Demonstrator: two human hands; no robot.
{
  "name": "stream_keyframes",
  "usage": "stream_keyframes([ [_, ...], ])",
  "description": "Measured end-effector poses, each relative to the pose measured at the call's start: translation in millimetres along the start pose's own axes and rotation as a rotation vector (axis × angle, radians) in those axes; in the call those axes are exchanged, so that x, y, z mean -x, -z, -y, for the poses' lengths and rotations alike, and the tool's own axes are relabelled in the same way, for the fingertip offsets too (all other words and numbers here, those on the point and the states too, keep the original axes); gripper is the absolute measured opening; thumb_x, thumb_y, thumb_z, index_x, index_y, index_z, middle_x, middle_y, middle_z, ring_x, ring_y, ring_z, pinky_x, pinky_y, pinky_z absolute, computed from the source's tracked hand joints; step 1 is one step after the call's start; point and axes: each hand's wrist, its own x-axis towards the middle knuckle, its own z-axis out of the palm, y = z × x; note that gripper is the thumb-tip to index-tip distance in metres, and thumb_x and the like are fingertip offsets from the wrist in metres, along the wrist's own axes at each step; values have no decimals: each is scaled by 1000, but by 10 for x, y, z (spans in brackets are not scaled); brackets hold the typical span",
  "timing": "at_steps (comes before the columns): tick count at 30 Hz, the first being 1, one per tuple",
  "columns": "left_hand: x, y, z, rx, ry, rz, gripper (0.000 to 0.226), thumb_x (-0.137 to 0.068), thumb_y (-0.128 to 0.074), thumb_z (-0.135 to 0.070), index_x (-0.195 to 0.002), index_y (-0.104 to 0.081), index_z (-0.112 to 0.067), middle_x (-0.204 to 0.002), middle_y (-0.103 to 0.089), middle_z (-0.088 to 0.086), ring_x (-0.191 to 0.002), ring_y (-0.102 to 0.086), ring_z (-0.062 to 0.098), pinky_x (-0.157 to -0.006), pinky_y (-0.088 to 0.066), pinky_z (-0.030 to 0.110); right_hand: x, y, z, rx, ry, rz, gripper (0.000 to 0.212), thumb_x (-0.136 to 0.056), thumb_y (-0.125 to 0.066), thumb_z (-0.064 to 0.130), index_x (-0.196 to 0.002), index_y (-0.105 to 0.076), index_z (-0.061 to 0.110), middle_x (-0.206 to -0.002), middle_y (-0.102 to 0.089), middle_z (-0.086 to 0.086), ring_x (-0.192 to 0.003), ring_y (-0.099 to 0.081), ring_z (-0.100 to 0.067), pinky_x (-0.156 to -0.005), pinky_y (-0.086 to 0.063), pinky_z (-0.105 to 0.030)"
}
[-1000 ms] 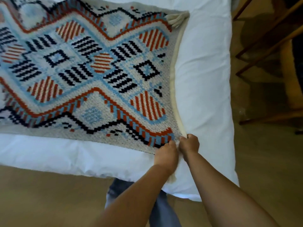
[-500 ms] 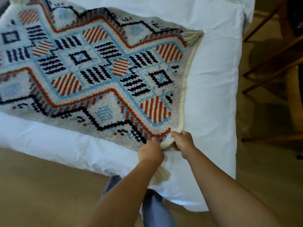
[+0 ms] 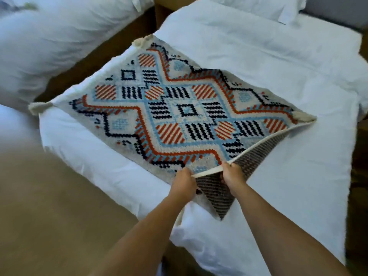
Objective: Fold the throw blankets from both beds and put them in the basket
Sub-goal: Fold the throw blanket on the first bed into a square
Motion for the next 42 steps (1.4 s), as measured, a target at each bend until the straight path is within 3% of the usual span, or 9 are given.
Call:
stream_keyframes([
  [3,-111,634,207,-102,-86,-1,8,-95,-37,-14,-93,-45,-11,-101,-49,12,-82,-46,24,-67,-35,31,62,-380,421,27,5,-1,32,-98,-43,33,-105,-55,4,-84,-54,-13,-69,-50,-25,-64,-37,-34],
  [7,-279,1418,457,-231,-160,-16,13,-96,-40,-18,-97,-49,-9,-101,-52,13,-84,-49,25,-69,-37,32,143,-940,1033,33,51,50,30,-98,-45,31,-80,-50,8,-67,-42,-7,-57,-41,-21,-54,-31,-31],
  [11,-401,2075,749,-286,-154,-104,17,-98,-38,-21,-90,-47,-10,-92,-54,13,-81,-52,29,-64,-38,34,259,-1537,1570,33,120,84,27,-97,-47,32,-95,-53,6,-63,-40,-4,-54,-38,-19,-49,-29,-30],
  [15,-577,2625,1072,-298,-106,-193,23,-100,-35,-26,-89,-47,-10,-95,-57,14,-83,-54,31,-67,-42,36,281,-2148,2051,81,190,142,33,-98,-44,32,-72,-44,12,-63,-38,-5,-54,-37,-21,-51,-27,-30],
  [20,-947,3311,1468,-308,-65,-265,29,-100,-33,-26,-94,-53,-7,-98,-58,14,-88,-54,31,-70,-42,37,210,-2920,2619,79,200,231,16,-99,-41,30,-102,-48,17,-69,-50,-7,-56,-44,-19,-52,-34,-29],
  [22,-1163,3585,1607,-333,-53,-264,28,-100,-34,-26,-92,-54,-7,-99,-59,14,-89,-55,30,-72,-44,38,107,-3225,2812,80,211,262,23,-100,-40,29,-102,-54,10,-70,-49,-9,-57,-44,-20,-56,-35,-31],
  [25,-1487,3970,1825,-362,-13,-262,25,-99,-38,-25,-98,-58,-9,-103,-59,11,-92,-57,29,-77,-49,39,-38,-3665,3095,110,203,302,18,-100,-40,28,-93,-49,13,-70,-48,-7,-58,-45,-19,-54,-35,-29],
  [34,-2193,4918,2593,-541,23,-64,18,-95,-44,-18,-95,-61,-11,-103,-63,7,-93,-60,25,-77,-51,37,-163,-4831,3636,233,157,355,31,-99,-41,26,-76,-46,6,-78,-49,-17,-62,-45,-25,-58,-35,-33],
  [42,-2941,5555,3289,-637,-101,112,23,-97,-39,-20,-102,-59,-11,-106,-58,8,-95,-59,28,-71,-47,37,-316,-5780,3917,287,55,197,36,-98,-42,27,-68,-47,8,-87,-57,-20,-81,-55,-31,-71,-42,-38],
])
